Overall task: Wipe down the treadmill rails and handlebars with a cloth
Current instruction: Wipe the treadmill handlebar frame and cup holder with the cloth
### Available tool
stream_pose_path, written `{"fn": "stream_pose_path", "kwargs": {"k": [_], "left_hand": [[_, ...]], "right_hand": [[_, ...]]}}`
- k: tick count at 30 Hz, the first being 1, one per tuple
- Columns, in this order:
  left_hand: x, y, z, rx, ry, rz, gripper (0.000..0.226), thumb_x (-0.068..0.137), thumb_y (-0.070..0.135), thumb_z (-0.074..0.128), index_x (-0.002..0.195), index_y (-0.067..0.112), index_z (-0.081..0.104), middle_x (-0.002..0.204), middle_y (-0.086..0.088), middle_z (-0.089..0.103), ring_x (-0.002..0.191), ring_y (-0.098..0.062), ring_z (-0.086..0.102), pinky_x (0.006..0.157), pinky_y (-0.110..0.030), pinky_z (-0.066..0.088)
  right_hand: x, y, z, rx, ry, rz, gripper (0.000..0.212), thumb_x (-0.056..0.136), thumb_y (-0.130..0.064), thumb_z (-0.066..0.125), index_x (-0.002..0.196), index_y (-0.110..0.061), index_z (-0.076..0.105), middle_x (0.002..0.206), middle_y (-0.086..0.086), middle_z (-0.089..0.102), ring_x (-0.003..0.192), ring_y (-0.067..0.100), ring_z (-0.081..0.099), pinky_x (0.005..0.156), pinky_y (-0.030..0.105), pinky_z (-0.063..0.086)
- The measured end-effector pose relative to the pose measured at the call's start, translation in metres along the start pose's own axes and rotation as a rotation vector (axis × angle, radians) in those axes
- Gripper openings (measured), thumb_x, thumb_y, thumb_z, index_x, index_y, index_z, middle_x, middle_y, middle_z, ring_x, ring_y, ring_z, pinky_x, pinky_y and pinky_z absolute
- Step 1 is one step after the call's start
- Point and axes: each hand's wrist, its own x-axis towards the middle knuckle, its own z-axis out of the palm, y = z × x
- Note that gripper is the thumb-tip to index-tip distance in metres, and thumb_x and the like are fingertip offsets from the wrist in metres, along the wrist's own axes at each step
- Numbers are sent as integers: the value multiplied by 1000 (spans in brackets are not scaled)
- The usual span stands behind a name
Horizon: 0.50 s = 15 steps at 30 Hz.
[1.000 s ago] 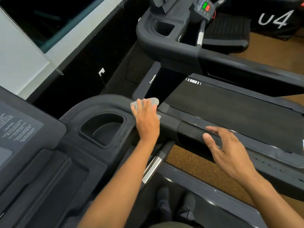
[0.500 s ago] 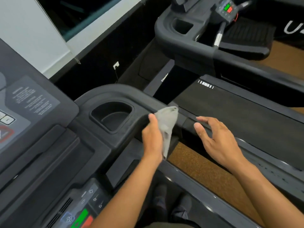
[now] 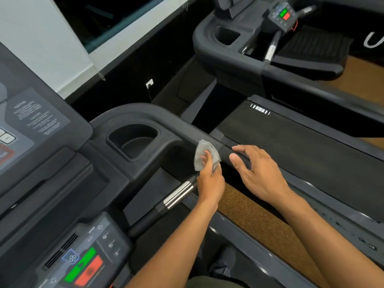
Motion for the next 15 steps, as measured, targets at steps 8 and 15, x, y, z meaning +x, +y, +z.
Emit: {"fn": "stream_pose_path", "kwargs": {"k": [8,15], "left_hand": [[-47,-1,-54,-735,-254,-229,37,110,33,47,140,16,60,127,-8,75,115,-24,73,98,-47,57],[-3,52,-170,-301,268,231,19,104,25,62,119,21,73,114,2,78,114,-22,72,98,-39,55]], "right_hand": [[-1,9,-6,8,-29,-21,46,101,-57,42,135,-30,57,137,-9,58,126,12,49,101,34,42],[-9,18,-18,16,5,8,50,99,-60,40,135,-29,57,137,-9,59,128,12,49,101,32,41]]}}
